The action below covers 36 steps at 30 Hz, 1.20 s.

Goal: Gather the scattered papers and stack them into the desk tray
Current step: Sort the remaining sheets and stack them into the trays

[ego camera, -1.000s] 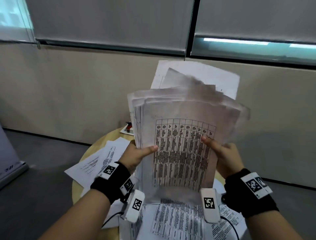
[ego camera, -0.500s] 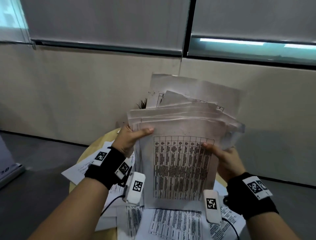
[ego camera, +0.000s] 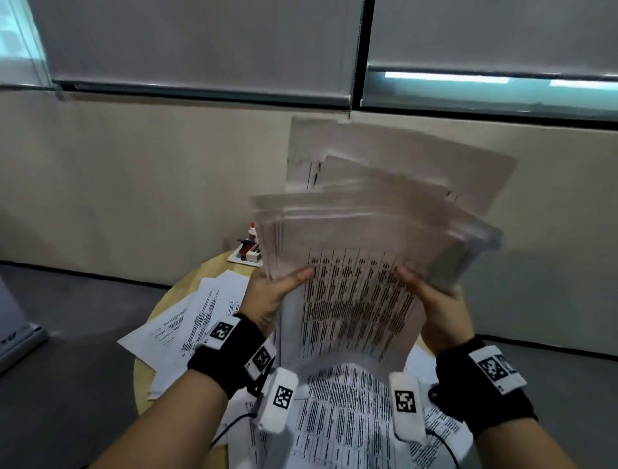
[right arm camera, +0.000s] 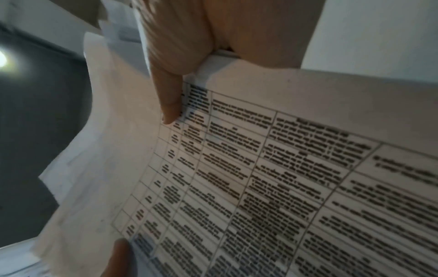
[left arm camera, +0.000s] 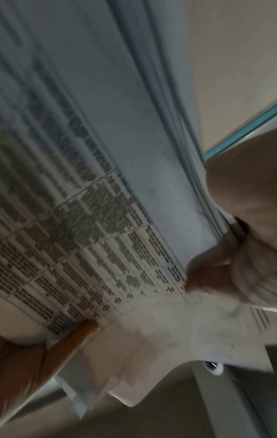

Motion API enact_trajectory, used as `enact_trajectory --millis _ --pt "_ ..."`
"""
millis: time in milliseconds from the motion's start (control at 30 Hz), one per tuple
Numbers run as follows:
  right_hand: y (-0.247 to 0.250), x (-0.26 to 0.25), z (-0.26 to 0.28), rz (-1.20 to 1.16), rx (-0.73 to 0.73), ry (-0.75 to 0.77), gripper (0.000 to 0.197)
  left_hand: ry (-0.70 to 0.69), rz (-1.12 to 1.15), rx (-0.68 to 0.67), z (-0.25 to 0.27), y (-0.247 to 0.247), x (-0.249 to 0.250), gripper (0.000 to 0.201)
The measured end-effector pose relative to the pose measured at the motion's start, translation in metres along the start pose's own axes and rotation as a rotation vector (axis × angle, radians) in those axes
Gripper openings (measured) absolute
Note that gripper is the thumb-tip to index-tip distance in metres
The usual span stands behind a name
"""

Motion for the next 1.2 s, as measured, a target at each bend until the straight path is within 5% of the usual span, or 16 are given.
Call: enact_trajectory --millis 67,133,167,267,367,433,500,700,833,967,1033,1200 --pt "-0.006 -0.017 -0.005 -0.080 0.019 0.063 0.041 -0.065 0.057 0.018 -0.002 -0.005 0.015 0.033" --pt "-0.012 -0.025 -0.006 -0.052 -0.035 0.100 0.032 -0.088 0.063 0.076 -0.002 -0.002 0.022 0.060" --pt "-0.013 -0.024 -0.003 -0.008 -0.060 0.095 0.034 -0.064 0.035 0.116 -0.003 0.005 0.017 0.071" --pt "-0.004 0.002 0.013 0.140 -0.088 0.009 0.044 0.046 -0.070 0.135 0.006 0.022 -0.013 0.052" --pt "0.009 0.037 0.026 0.198 -0.082 -0.097 0.041 0.140 -0.088 0.132 0.018 0.032 -0.043 0.076" --pt "0.008 0.049 0.030 0.186 -0.080 -0.135 0.058 0.180 -0.058 0.166 0.019 0.033 -0.055 0.090" --pt "0.004 0.048 0.028 0.149 -0.051 -0.132 0.067 0.177 -0.032 0.186 0.016 0.028 -0.055 0.087" --pt "-0.005 0.027 0.010 0.059 0.003 -0.056 0.053 0.020 -0.016 0.139 0.002 0.004 -0.018 0.040" --pt "0.003 0.021 0.014 0.131 0.022 -0.002 0.030 -0.005 -0.084 0.085 0.005 0.007 -0.021 0.040" --pt "0.006 0.017 0.012 0.105 0.009 0.014 0.043 0.005 -0.145 0.125 0.005 0.005 -0.028 0.022" --pt "0.007 0.013 0.010 0.092 0.018 0.014 0.059 -0.028 -0.153 0.124 0.002 -0.002 -0.023 0.029" --pt "0.013 0.023 0.012 0.129 -0.033 -0.096 0.046 0.018 -0.149 0.119 -0.002 0.005 -0.026 0.037"
Point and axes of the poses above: each hand's wrist, its own z-axis away from the middle knuckle, its own y-axis out of the back of the hand, x = y × z, the point moved 6 cm from there along -z, towards the middle knuckle, and after that the axes turned 1 degree about -x, right-handed, at the moved point
